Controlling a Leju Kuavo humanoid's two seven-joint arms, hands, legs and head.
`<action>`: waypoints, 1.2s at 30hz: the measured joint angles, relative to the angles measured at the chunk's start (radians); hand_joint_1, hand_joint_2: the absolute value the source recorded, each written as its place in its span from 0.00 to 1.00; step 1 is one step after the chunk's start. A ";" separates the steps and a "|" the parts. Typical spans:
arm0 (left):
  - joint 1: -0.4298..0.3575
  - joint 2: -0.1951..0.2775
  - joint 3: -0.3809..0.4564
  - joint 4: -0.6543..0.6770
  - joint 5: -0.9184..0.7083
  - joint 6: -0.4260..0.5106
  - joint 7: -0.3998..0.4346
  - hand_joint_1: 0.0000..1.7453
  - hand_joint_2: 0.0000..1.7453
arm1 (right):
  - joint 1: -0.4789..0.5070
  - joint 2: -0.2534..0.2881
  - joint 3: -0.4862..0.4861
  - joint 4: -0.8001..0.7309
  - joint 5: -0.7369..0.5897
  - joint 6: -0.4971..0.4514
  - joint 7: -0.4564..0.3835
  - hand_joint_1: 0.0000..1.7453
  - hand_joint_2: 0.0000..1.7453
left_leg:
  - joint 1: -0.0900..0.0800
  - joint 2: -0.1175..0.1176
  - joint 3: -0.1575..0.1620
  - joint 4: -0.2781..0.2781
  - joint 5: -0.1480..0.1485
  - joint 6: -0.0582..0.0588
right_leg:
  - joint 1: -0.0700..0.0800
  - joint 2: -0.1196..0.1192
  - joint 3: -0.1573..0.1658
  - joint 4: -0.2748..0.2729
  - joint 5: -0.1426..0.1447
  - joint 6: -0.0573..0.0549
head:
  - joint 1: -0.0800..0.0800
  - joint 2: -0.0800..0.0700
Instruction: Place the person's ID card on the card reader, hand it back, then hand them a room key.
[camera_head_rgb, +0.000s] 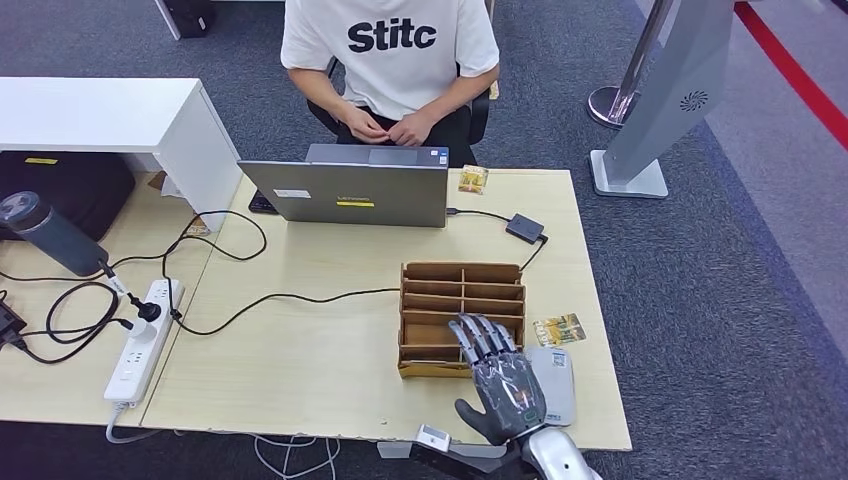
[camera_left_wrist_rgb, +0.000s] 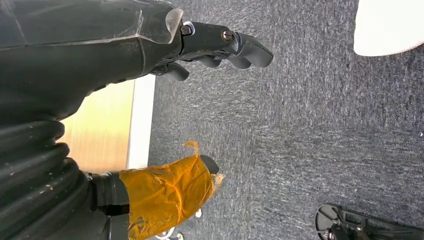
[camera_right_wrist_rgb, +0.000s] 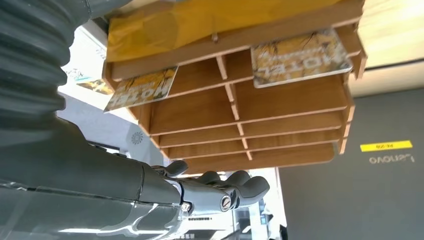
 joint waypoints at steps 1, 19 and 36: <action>0.000 0.000 -0.002 0.000 0.002 0.000 0.000 0.00 1.00 | 0.000 0.000 -0.008 0.000 0.000 -0.004 -0.004 0.00 1.00 | 0.000 0.000 0.000 0.000 0.000 0.000 | 0.000 0.000 0.000 0.000 0.000 0.000 | 0.000 0.000; -0.001 0.002 -0.053 0.000 0.037 -0.001 -0.002 0.00 1.00 | 0.003 -0.007 -0.083 0.023 0.049 -0.021 -0.020 0.00 1.00 | 0.000 0.000 0.000 0.000 0.000 0.000 | 0.000 0.000 0.000 0.000 0.000 0.000 | 0.000 0.000; -0.002 0.002 -0.088 0.000 0.062 -0.002 -0.002 0.00 1.00 | 0.003 -0.015 -0.105 0.035 0.077 -0.036 -0.002 0.00 1.00 | 0.000 0.000 0.000 0.000 0.000 0.000 | 0.000 0.000 0.000 0.000 0.000 0.000 | 0.000 0.000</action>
